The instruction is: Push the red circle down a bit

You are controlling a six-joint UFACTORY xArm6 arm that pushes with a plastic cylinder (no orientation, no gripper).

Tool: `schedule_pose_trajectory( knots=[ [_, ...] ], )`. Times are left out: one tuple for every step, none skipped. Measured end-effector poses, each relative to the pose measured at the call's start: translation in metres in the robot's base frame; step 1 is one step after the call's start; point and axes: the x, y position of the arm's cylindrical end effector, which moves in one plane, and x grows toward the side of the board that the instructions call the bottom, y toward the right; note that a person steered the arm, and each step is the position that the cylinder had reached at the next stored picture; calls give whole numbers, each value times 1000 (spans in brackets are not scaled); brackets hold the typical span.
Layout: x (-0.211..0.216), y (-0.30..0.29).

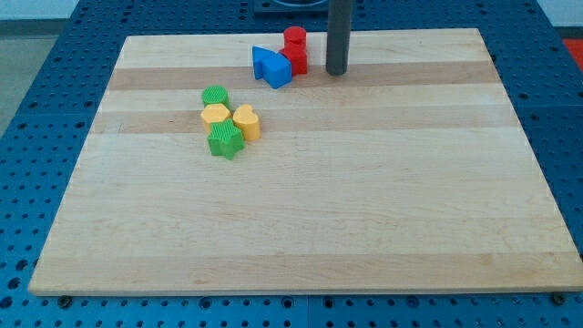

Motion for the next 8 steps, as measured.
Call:
schedule_pose_trajectory(
  knots=[
    [-44, 7],
    [-76, -4],
    [-77, -13],
    [-77, -32],
    [-77, -55],
    [-76, -63],
    [-69, -64],
    [-60, -67]
  ],
)
